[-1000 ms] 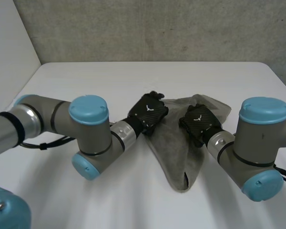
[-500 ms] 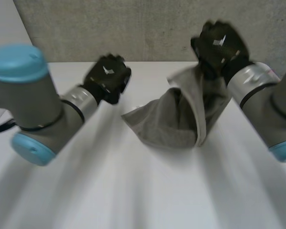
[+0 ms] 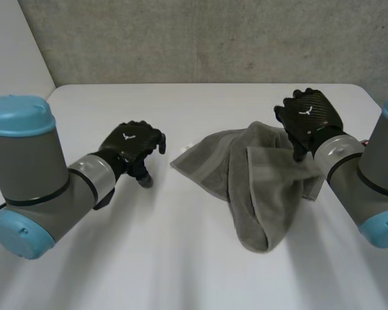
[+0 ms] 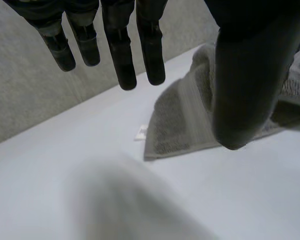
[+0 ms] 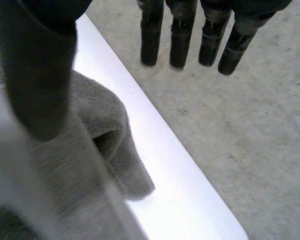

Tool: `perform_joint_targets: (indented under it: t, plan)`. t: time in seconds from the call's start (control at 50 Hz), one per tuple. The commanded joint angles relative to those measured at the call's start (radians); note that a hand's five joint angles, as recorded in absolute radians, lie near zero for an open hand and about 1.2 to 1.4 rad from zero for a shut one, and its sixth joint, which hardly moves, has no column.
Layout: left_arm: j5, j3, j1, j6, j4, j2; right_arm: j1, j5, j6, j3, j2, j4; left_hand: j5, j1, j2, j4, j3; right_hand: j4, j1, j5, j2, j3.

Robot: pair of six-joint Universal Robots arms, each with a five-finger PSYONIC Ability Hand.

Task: Fold the towel.

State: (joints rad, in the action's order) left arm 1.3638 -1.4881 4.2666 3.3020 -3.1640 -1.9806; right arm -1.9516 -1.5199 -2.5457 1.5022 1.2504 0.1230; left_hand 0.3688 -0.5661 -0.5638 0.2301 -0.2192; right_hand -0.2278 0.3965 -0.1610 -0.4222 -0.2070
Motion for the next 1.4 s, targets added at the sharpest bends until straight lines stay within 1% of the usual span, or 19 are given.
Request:
perform_joint_targets:
  t: [0.02,0.06,0.1,0.12,0.16,0.18,0.2,0.22,0.26,0.28,0.32,0.48,0.58,0.64,0.74,0.82,0.92,1.16,1.4]
  plan:
    - [-0.005,-0.003,-0.011,-0.004,-0.033,0.003,-0.007,-0.002,0.001,0.055,0.122,0.007,-0.121,0.144,0.142,-0.056,0.045,0.053,-0.222,0.161,0.248,0.032]
    - [-0.006,-0.004,-0.021,-0.002,-0.037,0.008,-0.013,0.010,0.005,0.070,0.141,0.012,-0.142,0.165,0.162,-0.056,0.045,0.053,-0.222,0.161,0.248,0.032]
    - [-0.006,-0.006,-0.031,-0.002,-0.040,0.011,-0.015,0.059,0.022,0.107,0.173,0.007,-0.151,0.173,0.171,-0.056,0.045,0.053,-0.222,0.161,0.248,0.032]
    - [-0.008,-0.009,-0.042,-0.001,-0.045,0.011,-0.015,0.060,0.022,0.107,0.173,0.007,-0.162,0.185,0.183,-0.056,0.045,0.053,-0.222,0.161,0.248,0.032]
    - [-0.008,-0.011,-0.051,0.001,-0.051,0.011,-0.017,0.136,0.082,0.144,0.181,-0.006,-0.183,0.206,0.204,-0.056,0.045,0.053,-0.222,0.161,0.248,0.032]
    - [-0.008,-0.012,-0.056,0.001,-0.057,0.009,-0.017,0.136,0.082,0.144,0.181,-0.006,-0.195,0.217,0.215,-0.056,0.045,0.053,-0.222,0.161,0.248,0.032]
    - [-0.008,-0.014,-0.060,0.002,-0.062,0.006,-0.017,0.176,0.128,0.163,0.181,-0.017,-0.198,0.220,0.218,-0.056,0.045,0.053,-0.222,0.161,0.248,0.032]
    - [-0.008,-0.014,-0.060,0.002,-0.062,0.006,-0.017,0.176,0.128,0.164,0.181,-0.017,-0.198,0.220,0.218,-0.056,0.045,0.053,-0.222,0.161,0.248,0.032]
    - [-0.008,-0.017,-0.065,0.004,-0.067,-0.003,-0.018,0.227,0.232,0.194,0.167,-0.042,-0.198,0.220,0.218,-0.056,0.045,0.053,-0.222,0.161,0.248,0.032]
    - [-0.008,-0.018,-0.071,0.004,-0.074,-0.007,-0.018,0.227,0.232,0.194,0.167,-0.042,-0.198,0.220,0.218,-0.056,0.045,0.053,-0.222,0.161,0.248,0.032]
    - [-0.008,-0.020,-0.080,0.005,-0.085,-0.012,-0.021,0.251,0.316,0.210,0.130,-0.052,-0.198,0.220,0.218,-0.056,0.045,0.053,-0.222,0.161,0.248,0.032]
    - [-0.006,0.003,-0.131,0.045,-0.146,-0.092,-0.026,0.268,0.436,0.199,0.025,-0.042,-0.192,0.215,0.212,-0.056,0.045,0.053,-0.171,0.110,0.196,0.032]
    - [-0.006,0.074,-0.175,0.119,-0.160,-0.181,-0.036,0.267,0.490,0.175,-0.031,-0.026,-0.189,0.212,0.209,-0.056,0.045,0.053,-0.162,0.101,0.187,0.032]
    - [-0.006,0.097,-0.185,0.137,-0.160,-0.208,-0.046,0.267,0.522,0.165,-0.064,-0.005,-0.189,0.212,0.209,-0.056,0.045,0.053,-0.141,0.080,0.167,0.032]
    - [0.000,0.192,-0.194,0.208,-0.159,-0.323,-0.050,0.265,0.547,0.155,-0.107,0.043,-0.180,0.203,0.201,-0.056,0.045,0.053,-0.091,0.030,0.117,0.032]
    - [0.005,0.238,-0.194,0.231,-0.159,-0.371,-0.053,0.257,0.552,0.151,-0.132,0.067,-0.157,0.179,0.177,-0.056,0.045,0.053,0.003,-0.064,0.023,0.032]
    - [0.006,0.281,-0.194,0.237,-0.160,-0.411,-0.055,0.253,0.545,0.141,-0.146,0.081,-0.118,0.141,0.139,-0.056,0.045,0.053,0.325,-0.386,-0.299,0.032]
    - [0.008,0.353,-0.192,0.238,-0.168,-0.466,-0.055,0.244,0.532,0.151,-0.137,0.076,-0.007,0.030,0.027,-0.056,0.045,0.053,0.343,-0.404,-0.318,0.032]
    - [0.009,0.428,-0.186,0.240,-0.166,-0.529,-0.055,0.247,0.461,0.159,-0.140,0.078,0.069,-0.047,-0.049,-0.056,0.045,0.053,0.340,-0.401,-0.315,0.032]
